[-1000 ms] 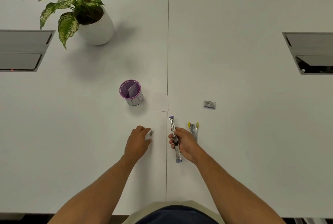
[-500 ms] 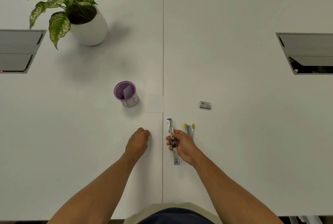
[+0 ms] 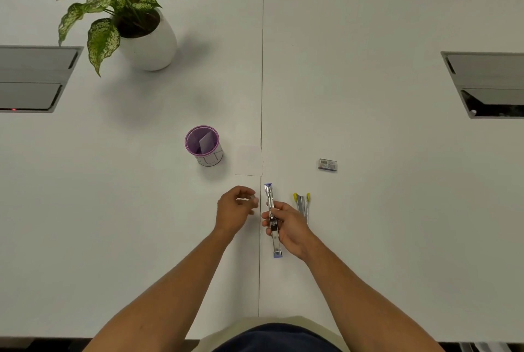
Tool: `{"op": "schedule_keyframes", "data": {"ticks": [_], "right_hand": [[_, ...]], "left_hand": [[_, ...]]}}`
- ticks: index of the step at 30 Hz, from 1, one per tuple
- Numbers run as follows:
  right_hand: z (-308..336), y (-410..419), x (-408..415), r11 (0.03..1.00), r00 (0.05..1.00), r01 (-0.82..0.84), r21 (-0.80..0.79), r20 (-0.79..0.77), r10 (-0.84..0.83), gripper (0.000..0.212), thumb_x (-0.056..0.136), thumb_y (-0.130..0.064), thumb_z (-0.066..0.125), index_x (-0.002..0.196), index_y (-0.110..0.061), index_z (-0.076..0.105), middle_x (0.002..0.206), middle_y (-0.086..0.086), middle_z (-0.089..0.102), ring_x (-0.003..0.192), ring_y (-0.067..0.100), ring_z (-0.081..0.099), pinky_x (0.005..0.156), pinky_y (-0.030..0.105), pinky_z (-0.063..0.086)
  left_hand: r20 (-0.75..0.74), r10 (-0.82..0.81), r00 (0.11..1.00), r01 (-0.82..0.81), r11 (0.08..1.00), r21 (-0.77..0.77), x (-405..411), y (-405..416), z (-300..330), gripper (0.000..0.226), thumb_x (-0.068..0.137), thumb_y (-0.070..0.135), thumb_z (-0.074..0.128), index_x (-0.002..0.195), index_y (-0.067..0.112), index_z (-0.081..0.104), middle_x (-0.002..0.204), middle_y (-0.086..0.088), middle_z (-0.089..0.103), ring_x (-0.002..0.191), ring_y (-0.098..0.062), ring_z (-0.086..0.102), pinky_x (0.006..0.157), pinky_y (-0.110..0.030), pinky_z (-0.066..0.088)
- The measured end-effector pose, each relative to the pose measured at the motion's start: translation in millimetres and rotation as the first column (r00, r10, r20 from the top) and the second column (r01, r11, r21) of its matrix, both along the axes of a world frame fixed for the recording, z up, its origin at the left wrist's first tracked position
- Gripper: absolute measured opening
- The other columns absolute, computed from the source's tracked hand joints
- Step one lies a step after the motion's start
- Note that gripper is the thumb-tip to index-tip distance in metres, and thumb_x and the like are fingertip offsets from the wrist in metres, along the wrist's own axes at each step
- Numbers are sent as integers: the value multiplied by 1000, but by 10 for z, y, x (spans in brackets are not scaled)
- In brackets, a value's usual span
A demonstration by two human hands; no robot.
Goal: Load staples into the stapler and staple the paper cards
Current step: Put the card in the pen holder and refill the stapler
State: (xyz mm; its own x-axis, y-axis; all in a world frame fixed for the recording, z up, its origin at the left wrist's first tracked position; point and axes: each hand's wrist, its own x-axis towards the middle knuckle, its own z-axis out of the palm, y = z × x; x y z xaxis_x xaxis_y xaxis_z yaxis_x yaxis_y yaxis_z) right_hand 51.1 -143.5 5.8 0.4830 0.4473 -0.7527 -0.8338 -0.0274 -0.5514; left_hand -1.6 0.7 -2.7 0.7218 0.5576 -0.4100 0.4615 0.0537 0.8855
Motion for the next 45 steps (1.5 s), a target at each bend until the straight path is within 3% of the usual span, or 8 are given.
{"op": "schedule_keyframes", "data": {"ticks": [4, 8, 11, 22, 32, 37, 41, 45], "right_hand": [[31, 19, -11, 1000, 1000, -12, 17, 10, 12, 26, 100, -5, 44, 124, -1, 55, 88, 16, 64, 67, 22, 61, 55, 29, 47], [50, 17, -10, 999, 1000, -10, 33, 13, 9, 25, 101, -5, 43, 122, -2, 56, 85, 15, 64, 67, 23, 61, 54, 30, 47], [57, 5, -15, 999, 1000, -12, 42, 17, 11, 22, 101, -5, 43, 118, -4, 57, 85, 15, 64, 67, 23, 62, 54, 29, 48], [53, -6, -21, 998, 1000, -22, 63, 21, 21, 20, 100, -3, 43, 111, -5, 59, 81, 10, 68, 70, 24, 64, 56, 30, 50], [49, -4, 4, 995, 1000, 19, 100, -18, -17, 22, 100, -3, 40, 115, -2, 57, 83, 10, 64, 67, 22, 61, 56, 30, 46], [60, 14, 37, 995, 1000, 23, 92, -17, -22, 24, 99, -2, 40, 117, -1, 56, 78, 7, 62, 64, 21, 59, 54, 29, 44], [56, 9, 48, 997, 1000, 14, 79, -14, -13, 22, 99, -3, 41, 112, -3, 59, 82, 12, 61, 63, 20, 59, 53, 29, 45], [60, 6, 40, 997, 1000, -20, 77, -1, 20, 26, 99, -3, 39, 117, 0, 58, 84, 15, 63, 64, 21, 60, 53, 30, 45]], "left_hand": [[54, -90, 994, 89, 996, 6, 72, -89, 64, 11, 83, 8, 71, 90, 16, 72, 86, -4, 73, 74, -18, 72, 64, -30, 60], [48, -213, 976, 200, 960, 196, 75, -146, 85, 12, 83, 14, 72, 95, 20, 73, 88, 8, 73, 83, -2, 67, 68, -6, 47], [45, -236, 971, 218, 942, 254, 72, -167, 98, 13, 84, 13, 72, 95, 19, 73, 85, 10, 71, 82, 3, 65, 67, -2, 42], [62, -314, 947, 267, 882, 388, 64, -159, 74, 12, 81, 6, 72, 87, 17, 72, 89, 7, 67, 83, -6, 62, 66, -10, 45], [47, -417, 907, 386, 873, 297, 21, -74, 36, 16, 85, 7, 69, 96, 14, 77, 115, 4, 68, 100, -10, 64, 88, -21, 51], [11, -369, 929, 352, 894, 276, 40, -116, 33, 14, 84, 11, 71, 96, 18, 75, 112, 6, 63, 105, -8, 58, 84, -23, 46], [-8, -192, 981, 193, 981, 11, 70, -171, 71, 40, 80, 15, 75, 114, 25, 56, 112, 7, 61, 101, -8, 61, 77, -22, 51], [-70, -119, 990, 101, 972, -211, 110, -176, 52, 58, 82, 12, 70, 130, 25, 42, 110, -2, 64, 91, -15, 68, 76, -29, 56]]}}
